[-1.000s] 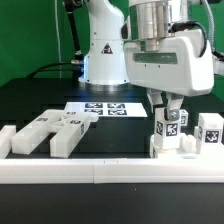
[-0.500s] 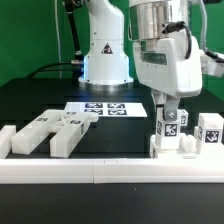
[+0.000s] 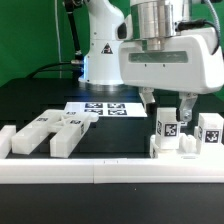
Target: Assemble chair
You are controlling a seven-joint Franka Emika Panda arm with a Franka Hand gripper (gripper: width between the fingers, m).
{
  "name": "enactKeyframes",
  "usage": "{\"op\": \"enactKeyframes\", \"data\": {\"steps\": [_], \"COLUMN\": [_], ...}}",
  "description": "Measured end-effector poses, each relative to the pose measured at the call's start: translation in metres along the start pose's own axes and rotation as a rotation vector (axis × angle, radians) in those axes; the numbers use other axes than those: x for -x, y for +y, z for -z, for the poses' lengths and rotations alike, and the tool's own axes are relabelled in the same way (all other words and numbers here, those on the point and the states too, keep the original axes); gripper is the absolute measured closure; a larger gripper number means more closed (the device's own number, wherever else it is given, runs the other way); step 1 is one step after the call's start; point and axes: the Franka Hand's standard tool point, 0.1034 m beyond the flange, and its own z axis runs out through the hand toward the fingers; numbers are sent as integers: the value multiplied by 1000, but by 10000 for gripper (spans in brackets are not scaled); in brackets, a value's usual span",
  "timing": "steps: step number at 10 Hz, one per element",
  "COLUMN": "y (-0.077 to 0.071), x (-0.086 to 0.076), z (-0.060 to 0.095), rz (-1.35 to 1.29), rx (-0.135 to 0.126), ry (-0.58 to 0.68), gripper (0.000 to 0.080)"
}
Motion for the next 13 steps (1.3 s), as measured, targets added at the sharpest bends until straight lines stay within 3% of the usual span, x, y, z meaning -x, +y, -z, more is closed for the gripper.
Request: {"op": "enactKeyframes", "data": {"steps": [8,12,13], "y": [1,1,1], "x": [1,1,0], "z": [-2,-3,-2], "rz": [652,930,996], "rx": [15,47,56], "ry": [3,16,27], "gripper": [151,151,273]}}
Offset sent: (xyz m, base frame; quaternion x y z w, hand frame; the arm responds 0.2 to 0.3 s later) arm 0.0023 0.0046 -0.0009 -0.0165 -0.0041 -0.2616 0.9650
